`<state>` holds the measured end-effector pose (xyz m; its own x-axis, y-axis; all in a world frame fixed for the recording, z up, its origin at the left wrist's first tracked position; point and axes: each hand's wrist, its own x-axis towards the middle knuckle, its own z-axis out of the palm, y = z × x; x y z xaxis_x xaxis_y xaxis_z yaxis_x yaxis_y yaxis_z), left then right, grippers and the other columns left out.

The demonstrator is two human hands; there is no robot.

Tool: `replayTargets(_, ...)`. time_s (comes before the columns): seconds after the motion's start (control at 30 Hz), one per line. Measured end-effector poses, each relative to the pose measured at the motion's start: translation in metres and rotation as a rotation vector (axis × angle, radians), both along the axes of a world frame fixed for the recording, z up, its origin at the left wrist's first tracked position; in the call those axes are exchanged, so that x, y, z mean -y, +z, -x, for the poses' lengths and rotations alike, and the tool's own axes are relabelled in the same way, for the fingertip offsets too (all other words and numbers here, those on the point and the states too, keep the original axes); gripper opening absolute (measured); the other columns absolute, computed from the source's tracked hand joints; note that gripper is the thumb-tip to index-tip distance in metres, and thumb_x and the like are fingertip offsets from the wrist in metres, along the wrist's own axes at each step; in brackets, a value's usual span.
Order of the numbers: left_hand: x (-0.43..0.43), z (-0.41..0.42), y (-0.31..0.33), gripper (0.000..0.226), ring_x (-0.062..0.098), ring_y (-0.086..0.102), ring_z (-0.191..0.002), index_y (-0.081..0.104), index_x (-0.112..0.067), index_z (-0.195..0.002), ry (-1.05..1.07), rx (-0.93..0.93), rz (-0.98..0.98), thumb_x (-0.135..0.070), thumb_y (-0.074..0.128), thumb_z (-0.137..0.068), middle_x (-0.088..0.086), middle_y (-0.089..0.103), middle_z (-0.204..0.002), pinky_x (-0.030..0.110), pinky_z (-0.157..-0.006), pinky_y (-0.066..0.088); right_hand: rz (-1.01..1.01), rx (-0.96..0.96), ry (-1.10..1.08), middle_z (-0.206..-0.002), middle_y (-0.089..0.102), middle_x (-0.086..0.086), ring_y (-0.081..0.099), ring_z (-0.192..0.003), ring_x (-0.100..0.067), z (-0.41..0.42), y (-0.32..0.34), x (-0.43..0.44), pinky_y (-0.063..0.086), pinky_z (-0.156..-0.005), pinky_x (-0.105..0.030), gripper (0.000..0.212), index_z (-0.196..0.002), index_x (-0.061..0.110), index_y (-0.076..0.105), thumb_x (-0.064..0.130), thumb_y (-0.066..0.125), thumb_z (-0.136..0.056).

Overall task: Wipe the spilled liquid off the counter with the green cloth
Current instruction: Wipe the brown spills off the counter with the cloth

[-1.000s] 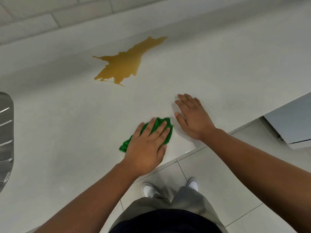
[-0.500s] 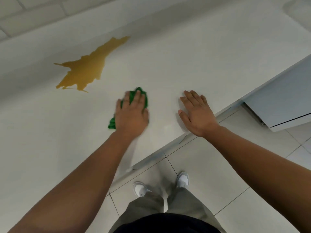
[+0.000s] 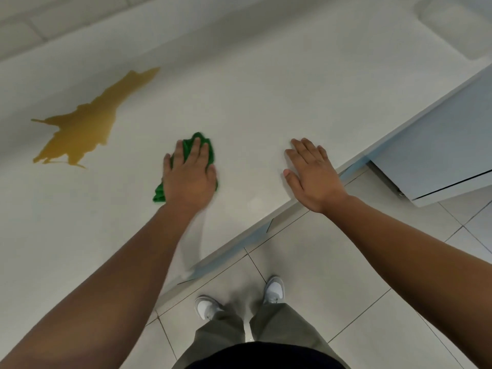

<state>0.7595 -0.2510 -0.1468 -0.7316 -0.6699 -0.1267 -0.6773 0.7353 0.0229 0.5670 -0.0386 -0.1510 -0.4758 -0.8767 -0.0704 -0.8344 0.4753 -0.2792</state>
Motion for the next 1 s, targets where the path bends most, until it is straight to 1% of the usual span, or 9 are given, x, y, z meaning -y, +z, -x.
replayTargets(0.13,-0.062,0.051,0.003,0.06,0.029,0.008,-0.151,0.019,-0.024,-0.156,-0.264,-0.009,-0.034,-0.045,0.019,-0.099,-0.002,0.015,-0.164,0.053,-0.12,0.012,0.002,-0.002,0.016,-0.163,0.022,-0.009,0.009,-0.152,-0.026,0.018,-0.002,-0.004,0.008,-0.123,-0.05,0.064,-0.151,0.011,0.033,0.047,0.018,-0.1)
replayTargets(0.3,-0.073,0.031,0.003,0.054,0.022,0.009,-0.151,0.028,-0.026,-0.154,-0.569,-0.016,-0.07,-0.042,0.029,-0.102,-0.007,0.02,-0.162,0.049,-0.121,0.014,0.01,-0.011,-0.01,-0.162,0.022,-0.01,0.01,-0.152,-0.027,0.045,-0.002,-0.013,0.007,-0.123,-0.05,0.066,-0.151,0.011,0.033,0.047,0.016,-0.099)
replayTargets(0.4,-0.029,0.043,0.0,0.057,0.025,0.013,-0.15,0.027,-0.026,-0.154,-0.344,0.001,-0.043,-0.042,0.025,-0.1,-0.005,0.022,-0.162,0.052,-0.12,0.017,0.013,-0.017,-0.014,-0.163,0.021,-0.008,0.007,-0.152,-0.026,0.057,-0.002,-0.017,0.005,-0.123,-0.048,0.065,-0.152,0.012,0.031,0.048,0.016,-0.1)
replayTargets(0.53,-0.014,0.106,-0.002,0.058,0.029,0.007,-0.151,0.017,-0.022,-0.156,-0.001,0.012,-0.013,-0.042,0.017,-0.101,-0.004,0.013,-0.164,0.053,-0.12,0.01,0.026,0.0,-0.029,-0.163,0.019,-0.008,0.006,-0.152,-0.025,0.068,0.0,-0.013,0.003,-0.124,-0.048,0.066,-0.152,0.013,0.031,0.049,0.016,-0.099)
replayTargets(0.6,-0.033,0.134,0.0,0.06,0.03,0.008,-0.151,0.016,-0.022,-0.156,-0.04,-0.006,-0.02,-0.043,0.017,-0.1,-0.003,0.012,-0.164,0.054,-0.12,0.012,0.029,0.016,-0.039,-0.164,0.019,-0.008,0.006,-0.152,-0.025,0.072,0.0,-0.008,0.002,-0.124,-0.047,0.068,-0.153,0.013,0.03,0.05,0.015,-0.098)
replayTargets(0.67,-0.056,0.141,0.002,0.06,0.03,0.01,-0.15,0.018,-0.023,-0.156,-0.213,-0.014,-0.025,-0.044,0.018,-0.099,-0.002,0.015,-0.164,0.054,-0.119,0.015,0.043,0.033,-0.043,-0.164,0.019,-0.008,0.006,-0.152,-0.025,0.075,0.0,-0.002,0.002,-0.123,-0.046,0.072,-0.153,0.012,0.03,0.051,0.011,-0.096)
replayTargets(0.8,-0.066,0.089,0.003,0.055,0.023,0.012,-0.151,0.029,-0.024,-0.154,-0.466,-0.021,-0.062,-0.041,0.027,-0.101,-0.005,0.024,-0.161,0.05,-0.12,0.017,0.051,0.043,-0.024,-0.163,0.02,-0.009,0.009,-0.152,-0.027,0.076,0.002,0.019,0.003,-0.123,-0.048,0.075,-0.152,0.011,0.032,0.052,0.007,-0.094)
replayTargets(0.9,-0.027,0.041,-0.002,0.054,0.021,0.013,-0.151,0.032,-0.025,-0.153,-0.35,-0.018,-0.034,-0.041,0.03,-0.101,-0.007,0.027,-0.16,0.047,-0.12,0.018,0.027,0.038,0.023,-0.163,0.021,-0.009,0.009,-0.152,-0.027,0.068,0.003,0.044,0.006,-0.123,-0.049,0.074,-0.151,0.012,0.033,0.052,0.007,-0.094)
replayTargets(1.0,0.037,0.007,-0.002,0.058,0.023,0.014,-0.15,0.03,-0.023,-0.153,-0.117,0.016,-0.012,-0.045,0.022,-0.1,-0.005,0.026,-0.161,0.047,-0.12,0.017,0.019,0.036,0.084,-0.163,0.021,-0.008,0.008,-0.152,-0.027,0.052,0.004,0.083,0.006,-0.123,-0.05,0.073,-0.151,0.012,0.032,0.052,0.008,-0.094)
